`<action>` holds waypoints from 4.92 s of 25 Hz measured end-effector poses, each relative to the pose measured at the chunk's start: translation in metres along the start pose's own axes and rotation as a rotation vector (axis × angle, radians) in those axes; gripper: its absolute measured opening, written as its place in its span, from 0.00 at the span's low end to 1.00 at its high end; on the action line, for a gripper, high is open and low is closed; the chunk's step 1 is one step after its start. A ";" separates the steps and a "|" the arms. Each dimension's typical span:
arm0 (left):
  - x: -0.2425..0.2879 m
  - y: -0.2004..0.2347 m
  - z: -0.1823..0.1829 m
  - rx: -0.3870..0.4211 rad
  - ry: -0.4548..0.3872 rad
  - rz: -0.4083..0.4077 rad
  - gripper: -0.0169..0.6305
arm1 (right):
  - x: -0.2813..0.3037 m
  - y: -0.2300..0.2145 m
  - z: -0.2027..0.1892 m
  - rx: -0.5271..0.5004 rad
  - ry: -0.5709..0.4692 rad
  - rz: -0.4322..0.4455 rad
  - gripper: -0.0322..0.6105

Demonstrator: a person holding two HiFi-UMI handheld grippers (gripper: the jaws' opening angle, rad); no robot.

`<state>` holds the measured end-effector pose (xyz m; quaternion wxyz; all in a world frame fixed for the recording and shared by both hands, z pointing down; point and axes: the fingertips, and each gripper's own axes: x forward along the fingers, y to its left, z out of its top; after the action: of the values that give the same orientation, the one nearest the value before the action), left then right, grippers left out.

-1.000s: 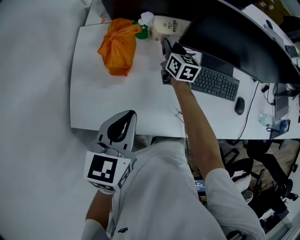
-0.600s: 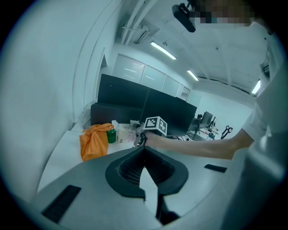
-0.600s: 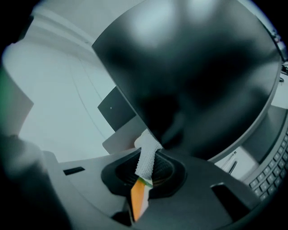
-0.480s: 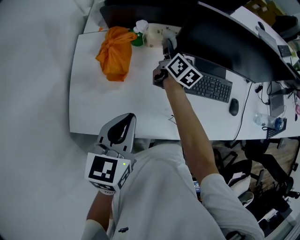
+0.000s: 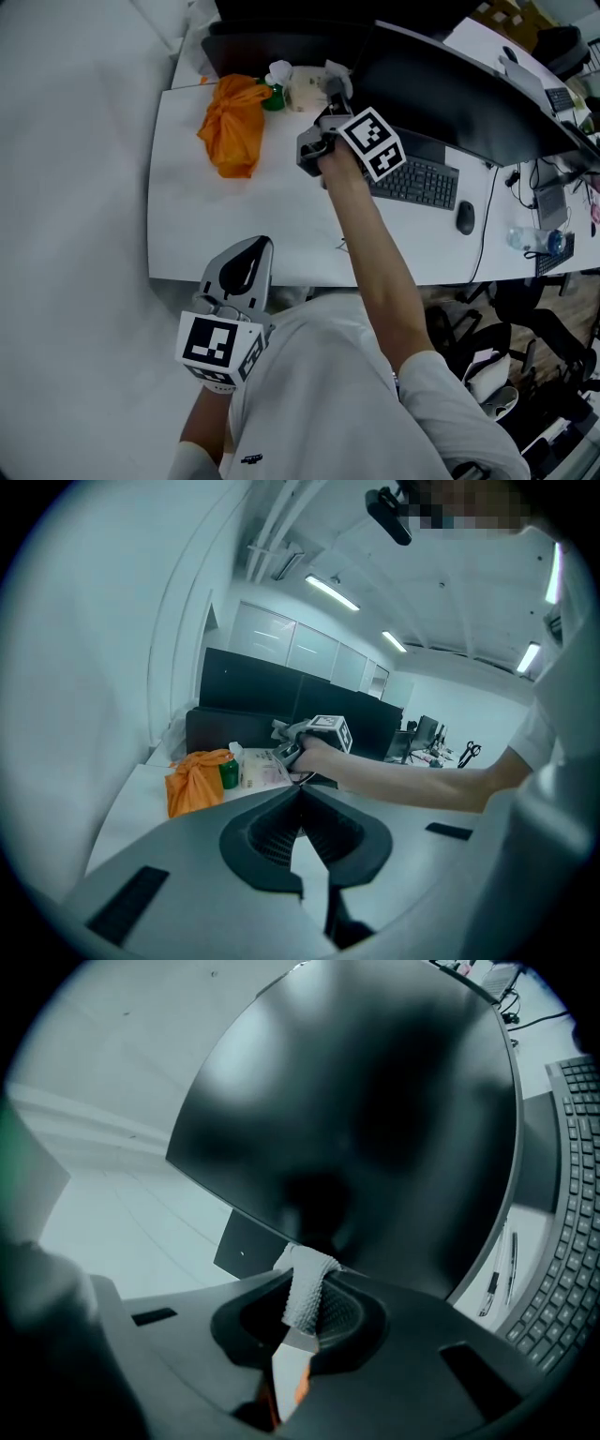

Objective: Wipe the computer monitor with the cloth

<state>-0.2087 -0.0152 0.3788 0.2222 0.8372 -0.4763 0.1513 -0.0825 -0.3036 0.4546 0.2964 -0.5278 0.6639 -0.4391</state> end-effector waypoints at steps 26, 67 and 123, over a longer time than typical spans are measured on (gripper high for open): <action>-0.007 -0.010 0.044 0.036 -0.127 -0.067 0.06 | -0.026 0.156 0.105 0.301 -0.188 0.269 0.09; 0.050 -0.073 0.064 0.099 -0.127 -0.313 0.05 | -0.234 0.087 0.233 -0.089 -0.263 0.198 0.09; 0.020 -0.125 0.035 0.089 -0.177 -0.500 0.06 | -0.363 0.080 0.029 -1.119 0.259 0.005 0.09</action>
<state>-0.0894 0.0080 0.3294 0.1733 0.9478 -0.2649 0.0387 0.0043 0.0417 0.3450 -0.1106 -0.5446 0.8274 -0.0812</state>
